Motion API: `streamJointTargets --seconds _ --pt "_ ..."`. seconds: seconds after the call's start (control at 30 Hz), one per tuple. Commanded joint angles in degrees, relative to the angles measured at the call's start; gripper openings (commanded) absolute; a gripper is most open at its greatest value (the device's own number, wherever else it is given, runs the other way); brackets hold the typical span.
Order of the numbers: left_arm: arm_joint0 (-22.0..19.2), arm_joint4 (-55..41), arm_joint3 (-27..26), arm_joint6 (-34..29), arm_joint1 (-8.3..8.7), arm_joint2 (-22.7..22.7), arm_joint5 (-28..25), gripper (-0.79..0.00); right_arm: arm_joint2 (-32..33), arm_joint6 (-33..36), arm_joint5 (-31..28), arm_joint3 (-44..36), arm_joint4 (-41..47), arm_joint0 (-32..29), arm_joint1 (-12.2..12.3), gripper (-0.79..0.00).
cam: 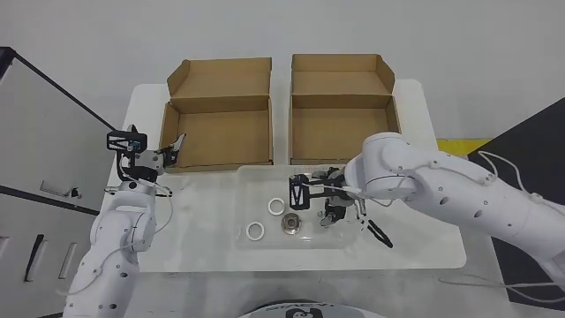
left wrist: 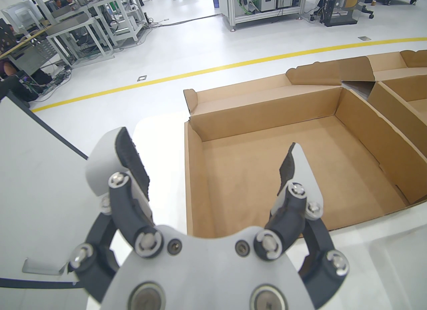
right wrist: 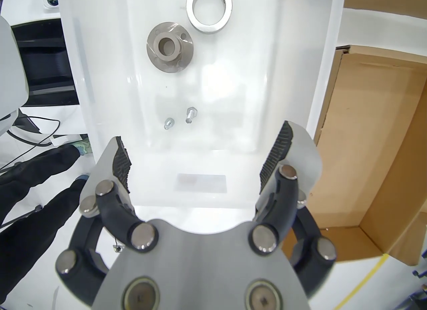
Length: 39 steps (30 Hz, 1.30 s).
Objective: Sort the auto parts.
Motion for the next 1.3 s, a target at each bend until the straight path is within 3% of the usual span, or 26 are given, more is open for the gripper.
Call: streamJointTargets --seconds 0.0,0.23,0.33,0.37,0.47,0.5,0.6,0.67,0.73,0.87,1.27 --pt "0.0 0.0 0.0 0.0 0.0 0.0 0.0 0.0 0.1 0.0 -0.1 0.0 -0.4 -0.6 0.0 0.0" --pt "0.0 0.0 0.0 0.0 0.0 0.0 0.0 0.0 0.5 0.3 -0.2 -0.5 -2.2 -2.5 0.1 -0.009" --pt "0.0 0.0 0.0 0.0 0.0 0.0 0.0 0.0 0.7 0.1 0.1 -0.7 -3.2 -3.4 0.2 -0.194" --pt "0.0 0.0 0.0 0.0 0.0 0.0 0.0 0.0 0.8 -0.1 0.2 -0.8 -3.6 -3.6 0.2 -0.2" --pt "0.0 0.0 0.0 0.0 0.0 0.0 0.0 0.0 1.0 -0.3 0.4 -0.9 -4.6 -4.4 0.1 -0.382" --pt "0.0 0.0 0.0 0.0 0.0 0.0 0.0 0.0 1.0 -0.3 0.5 -1.0 -4.9 -4.7 0.1 -0.403" --pt "0.0 0.0 0.0 0.0 0.0 0.0 0.0 0.0 1.2 0.0 0.6 -1.0 -5.9 -5.3 0.0 -0.4" --pt "0.0 0.0 0.0 0.0 0.0 0.0 0.0 0.0 1.3 0.0 0.8 -0.9 -6.3 -5.8 0.0 -0.332" --pt "0.0 0.0 0.0 0.0 0.0 0.0 0.0 0.0 1.4 0.0 0.9 -0.7 -6.7 -6.2 -0.1 -0.314" --pt "0.0 0.0 0.0 0.0 0.0 0.0 0.0 0.0 1.5 0.0 1.2 -0.4 -7.4 -7.0 -0.4 -0.391" --pt "0.0 0.0 0.0 0.0 0.0 0.0 0.0 0.0 1.4 -1.4 1.6 2.6 -10.3 -9.3 -1.6 -0.413"
